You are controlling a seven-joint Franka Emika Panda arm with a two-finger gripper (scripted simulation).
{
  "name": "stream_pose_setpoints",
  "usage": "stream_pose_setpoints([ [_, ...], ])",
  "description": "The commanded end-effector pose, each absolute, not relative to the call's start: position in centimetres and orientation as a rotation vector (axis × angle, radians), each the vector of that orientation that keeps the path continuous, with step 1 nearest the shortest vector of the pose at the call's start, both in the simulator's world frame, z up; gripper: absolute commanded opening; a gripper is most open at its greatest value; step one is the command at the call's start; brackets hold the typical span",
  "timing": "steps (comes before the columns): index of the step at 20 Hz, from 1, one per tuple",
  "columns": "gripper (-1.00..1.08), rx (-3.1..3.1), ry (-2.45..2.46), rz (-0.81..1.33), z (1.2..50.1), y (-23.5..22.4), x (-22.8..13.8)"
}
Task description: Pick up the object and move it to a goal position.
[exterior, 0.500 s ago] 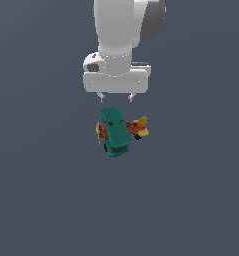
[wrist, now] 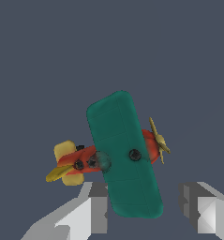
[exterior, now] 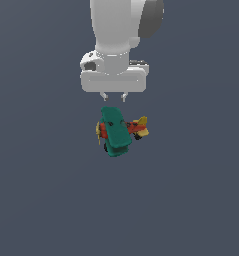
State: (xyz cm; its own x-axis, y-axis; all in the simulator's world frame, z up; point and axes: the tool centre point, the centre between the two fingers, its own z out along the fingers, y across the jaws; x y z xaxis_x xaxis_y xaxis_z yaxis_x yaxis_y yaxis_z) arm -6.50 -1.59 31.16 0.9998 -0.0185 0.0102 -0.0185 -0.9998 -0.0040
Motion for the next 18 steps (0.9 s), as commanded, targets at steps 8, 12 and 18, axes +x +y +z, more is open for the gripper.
stream_pose_setpoints([
  [8, 0.28, -3.116, 0.022, 0.023, 30.62, -1.74, -6.07],
  [12, 0.28, -3.112, 0.018, 0.032, 30.51, -1.76, -5.98],
  [18, 0.28, -3.124, -0.012, 0.029, 30.9, -1.77, -5.97],
])
